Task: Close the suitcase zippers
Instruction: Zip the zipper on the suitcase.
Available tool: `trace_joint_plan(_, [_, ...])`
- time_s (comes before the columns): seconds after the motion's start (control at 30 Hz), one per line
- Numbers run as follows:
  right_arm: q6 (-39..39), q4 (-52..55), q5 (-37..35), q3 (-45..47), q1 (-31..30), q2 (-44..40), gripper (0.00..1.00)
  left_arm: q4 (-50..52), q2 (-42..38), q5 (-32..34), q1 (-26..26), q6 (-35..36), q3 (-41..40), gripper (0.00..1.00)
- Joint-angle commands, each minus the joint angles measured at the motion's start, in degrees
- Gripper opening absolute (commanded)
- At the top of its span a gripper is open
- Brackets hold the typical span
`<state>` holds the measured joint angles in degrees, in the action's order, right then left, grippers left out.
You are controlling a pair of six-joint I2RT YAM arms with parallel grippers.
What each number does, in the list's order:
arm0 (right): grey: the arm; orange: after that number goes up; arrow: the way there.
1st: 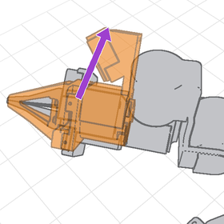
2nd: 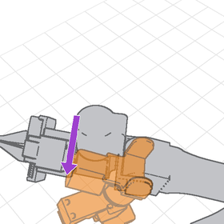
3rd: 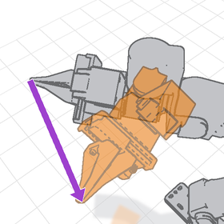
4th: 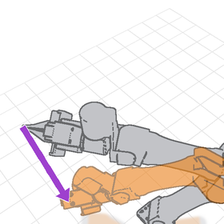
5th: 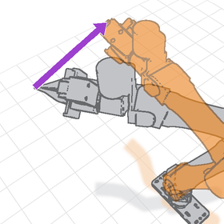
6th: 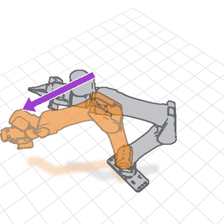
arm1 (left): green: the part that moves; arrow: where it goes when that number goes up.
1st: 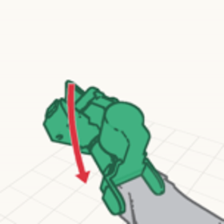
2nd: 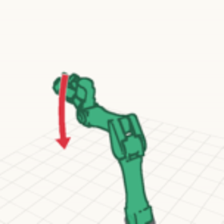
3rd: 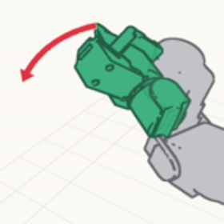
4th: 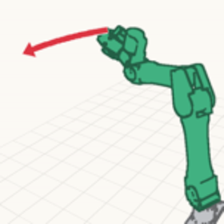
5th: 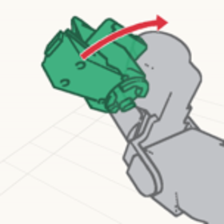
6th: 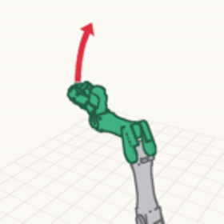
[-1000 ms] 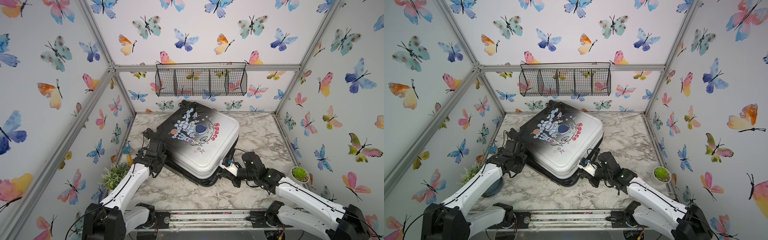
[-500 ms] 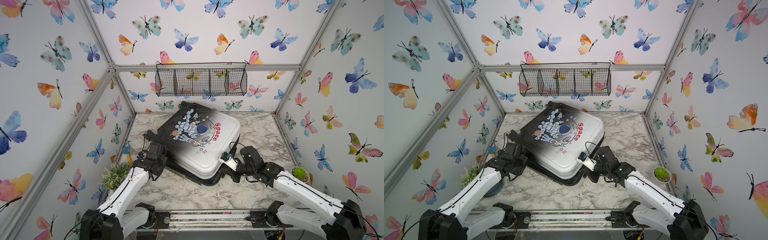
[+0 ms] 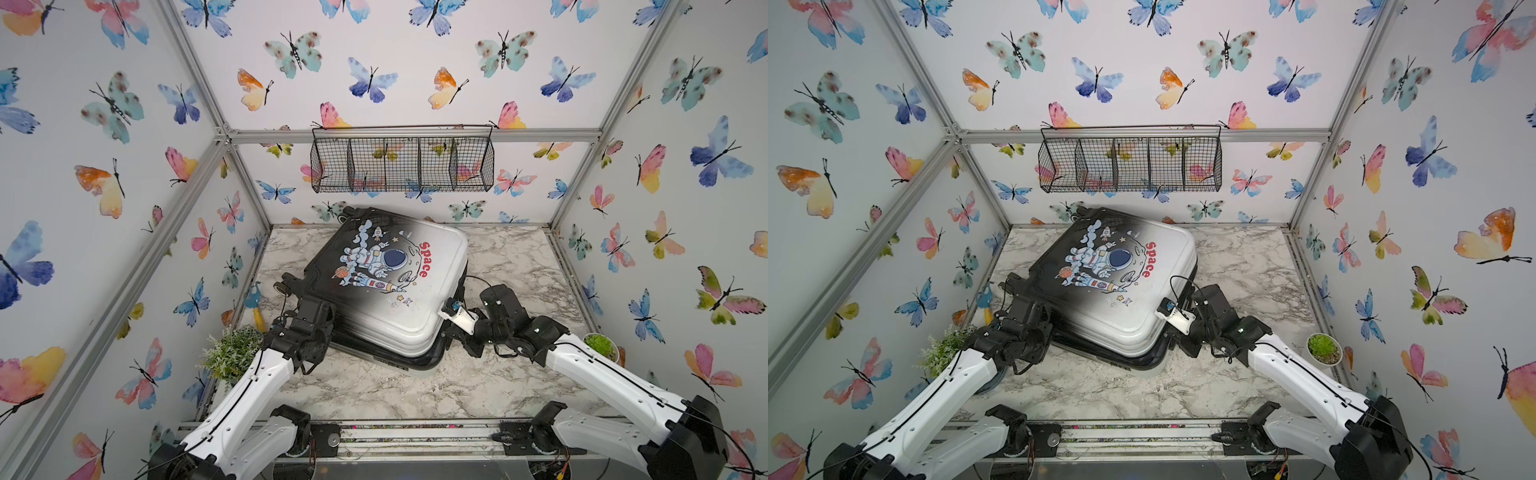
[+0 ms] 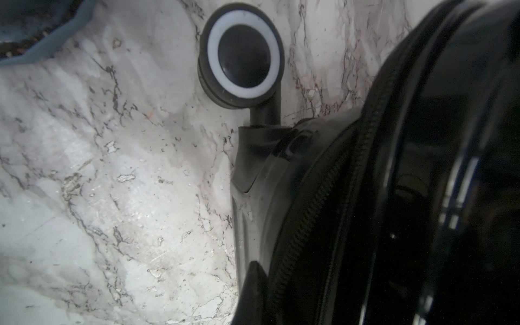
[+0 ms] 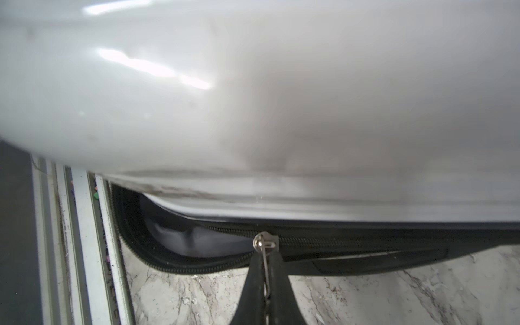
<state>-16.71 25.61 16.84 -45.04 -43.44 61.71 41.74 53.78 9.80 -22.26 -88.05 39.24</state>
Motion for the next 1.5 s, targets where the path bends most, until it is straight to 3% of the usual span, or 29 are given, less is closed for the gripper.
trace_joint_plan(0.0, [8.7,-3.1,-2.0,-0.8,-6.9,-3.0,0.03,-5.9,-1.6,-1.4,-3.9,-7.9,3.0,0.00])
trace_joint_plan(0.2, [15.5,-3.8,-6.3,-1.0,-16.9,-2.4,0.03,-10.1,0.9,-1.6,-6.3,-11.2,2.7,0.00])
trace_joint_plan(0.37, [15.8,-4.2,-15.5,0.1,-16.5,-4.6,0.04,-4.8,2.8,3.3,-6.3,-5.7,7.1,0.00])
trace_joint_plan(0.47, [12.2,1.3,-15.4,-2.5,-12.0,-2.4,0.04,-4.2,1.6,4.1,-6.2,-4.3,6.4,0.22])
trace_joint_plan(0.6, [7.4,1.8,-10.6,-3.0,-0.4,-3.5,0.04,-4.3,-0.2,3.1,-6.3,-3.5,5.0,0.39])
trace_joint_plan(0.7, [3.4,3.6,-9.7,-4.7,4.7,-2.9,0.04,-4.4,-1.4,3.4,-6.3,-1.5,5.1,0.50])
trace_joint_plan(0.87, [0.8,2.7,-7.2,-6.6,10.1,-0.9,0.04,-2.2,-2.3,3.9,-6.2,4.7,7.7,0.81])
trace_joint_plan(1.0, [-2.0,2.4,-5.4,-8.3,14.6,1.6,0.04,0.8,-5.0,5.2,-6.2,11.3,9.1,0.90])
trace_joint_plan(1.1, [-3.8,1.7,-3.9,-8.6,18.7,2.8,0.04,2.4,-7.7,8.1,-6.2,21.5,11.0,0.90])
trace_joint_plan(1.23, [-5.4,-0.5,-2.6,-9.3,24.0,5.5,0.04,-1.4,-10.4,8.2,-6.1,49.3,14.5,0.87])
trace_joint_plan(1.33, [-6.0,-2.3,-2.2,-10.7,27.2,8.2,0.04,-3.0,-9.2,5.3,-5.2,69.4,18.2,0.86])
trace_joint_plan(1.47, [-6.5,-4.9,-1.9,-12.4,30.7,11.2,0.04,-0.4,-1.7,-3.4,0.8,87.2,25.0,0.90])
